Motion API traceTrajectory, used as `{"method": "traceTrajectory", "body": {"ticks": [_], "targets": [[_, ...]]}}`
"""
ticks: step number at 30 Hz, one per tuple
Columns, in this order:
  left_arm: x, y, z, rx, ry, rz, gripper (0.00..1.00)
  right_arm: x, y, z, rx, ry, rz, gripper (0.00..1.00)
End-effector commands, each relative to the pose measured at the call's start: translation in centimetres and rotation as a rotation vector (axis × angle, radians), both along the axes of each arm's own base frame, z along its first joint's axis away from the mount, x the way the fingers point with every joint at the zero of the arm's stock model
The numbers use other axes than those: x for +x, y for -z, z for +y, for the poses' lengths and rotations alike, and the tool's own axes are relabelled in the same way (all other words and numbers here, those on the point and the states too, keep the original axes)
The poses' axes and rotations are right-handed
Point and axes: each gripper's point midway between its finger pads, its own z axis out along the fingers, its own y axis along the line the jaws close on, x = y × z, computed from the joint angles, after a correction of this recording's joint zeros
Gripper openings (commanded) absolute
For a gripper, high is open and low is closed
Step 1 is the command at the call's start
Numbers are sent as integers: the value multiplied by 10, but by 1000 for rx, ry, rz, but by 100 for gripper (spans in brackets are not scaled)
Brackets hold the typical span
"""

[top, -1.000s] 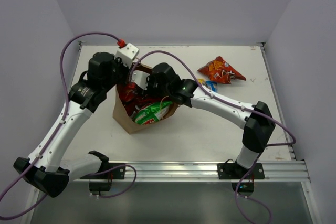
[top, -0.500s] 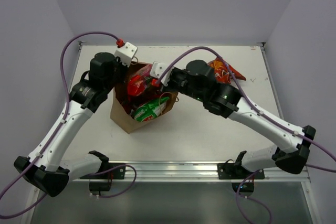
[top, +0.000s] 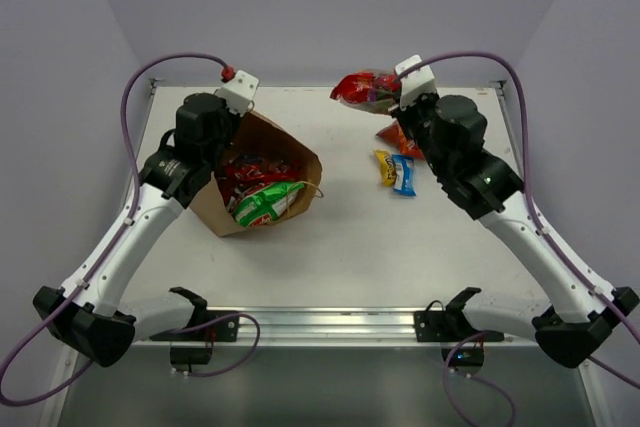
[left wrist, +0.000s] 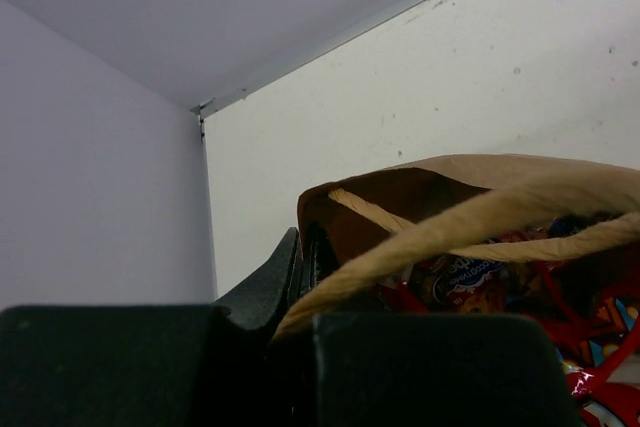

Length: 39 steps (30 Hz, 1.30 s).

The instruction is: Take the snacks out of the paper bag

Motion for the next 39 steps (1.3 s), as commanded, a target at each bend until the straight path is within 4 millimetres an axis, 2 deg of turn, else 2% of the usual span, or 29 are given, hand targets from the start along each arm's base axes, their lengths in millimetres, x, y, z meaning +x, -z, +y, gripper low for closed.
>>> {"method": "traceTrajectory", "body": {"ticks": [1, 4, 6, 7, 8, 10, 11, 13, 14, 15, 16, 17, 18, 19, 20, 21, 22, 23, 24, 25, 27, 28, 30, 31, 33, 34, 37, 38, 39], "targets": [[16, -85, 9, -23, -39, -298, 0, 30, 28, 6, 149, 74, 66, 0], [20, -89, 0, -5, 19, -323, 0, 48, 60, 18, 204, 95, 159, 0], [18, -87, -10, 1, 82, -328, 0, 58, 92, 45, 238, 40, 261, 0], [18, -78, -13, 7, 103, -312, 0, 61, 98, 55, 254, 15, 288, 0], [17, -74, -18, 11, 137, -307, 0, 68, 119, 68, 272, 2, 349, 0], [12, -62, -20, 19, 162, -290, 0, 70, 132, 92, 331, -59, 425, 0], [8, -60, -21, 25, 181, -293, 0, 78, 157, 101, 344, -44, 490, 0], [5, -46, -23, 40, 206, -268, 0, 87, 168, 114, 375, -60, 546, 0], [3, -43, -26, 39, 228, -265, 0, 92, 178, 117, 387, -55, 577, 0], [0, -42, -26, 39, 236, -266, 0, 102, 204, 116, 403, -21, 648, 0], [-2, -39, -26, 40, 245, -263, 0, 108, 204, 121, 428, -29, 667, 0], [-4, -31, -29, 44, 267, -248, 0, 115, 213, 118, 443, -2, 691, 0], [-7, -29, -29, 44, 273, -245, 0, 124, 234, 109, 458, 56, 742, 2], [-8, -26, -29, 47, 278, -237, 0, 130, 233, 106, 471, 71, 746, 7], [-10, -24, -29, 47, 283, -233, 0, 132, 236, 102, 472, 87, 756, 22], [-11, -24, -29, 47, 283, -234, 0, 133, 237, 93, 463, 104, 757, 29], [-12, -25, -28, 45, 281, -236, 0, 131, 223, 89, 458, 97, 727, 37], [-14, -27, -28, 41, 282, -243, 0, 129, 212, 82, 432, 98, 691, 51], [-15, -29, -28, 37, 284, -245, 0, 123, 203, 78, 422, 88, 676, 60], [-15, -31, -28, 30, 283, -247, 0, 113, 166, 72, 437, 57, 609, 67], [-18, -36, -30, 17, 295, -249, 0, 92, 136, 74, 406, -21, 551, 79], [-18, -38, -32, 2, 304, -250, 0, 76, 100, 71, 423, -64, 477, 85], [-20, -41, -36, -28, 317, -248, 0, 47, 74, 85, 387, -164, 414, 88], [-21, -41, -38, -36, 330, -245, 0, 29, 51, 87, 373, -215, 358, 88], [-22, -40, -40, -55, 335, -235, 0, -3, 38, 114, 348, -316, 329, 87], [-23, -40, -41, -60, 336, -232, 0, -27, 30, 132, 344, -392, 320, 86], [-26, -35, -42, -82, 338, -209, 0, -58, 32, 162, 353, -495, 334, 77], [-27, -34, -42, -88, 340, -203, 0, -73, 37, 182, 353, -549, 339, 73], [-28, -32, -42, -100, 337, -196, 0, -78, 40, 191, 371, -559, 345, 62]]}}
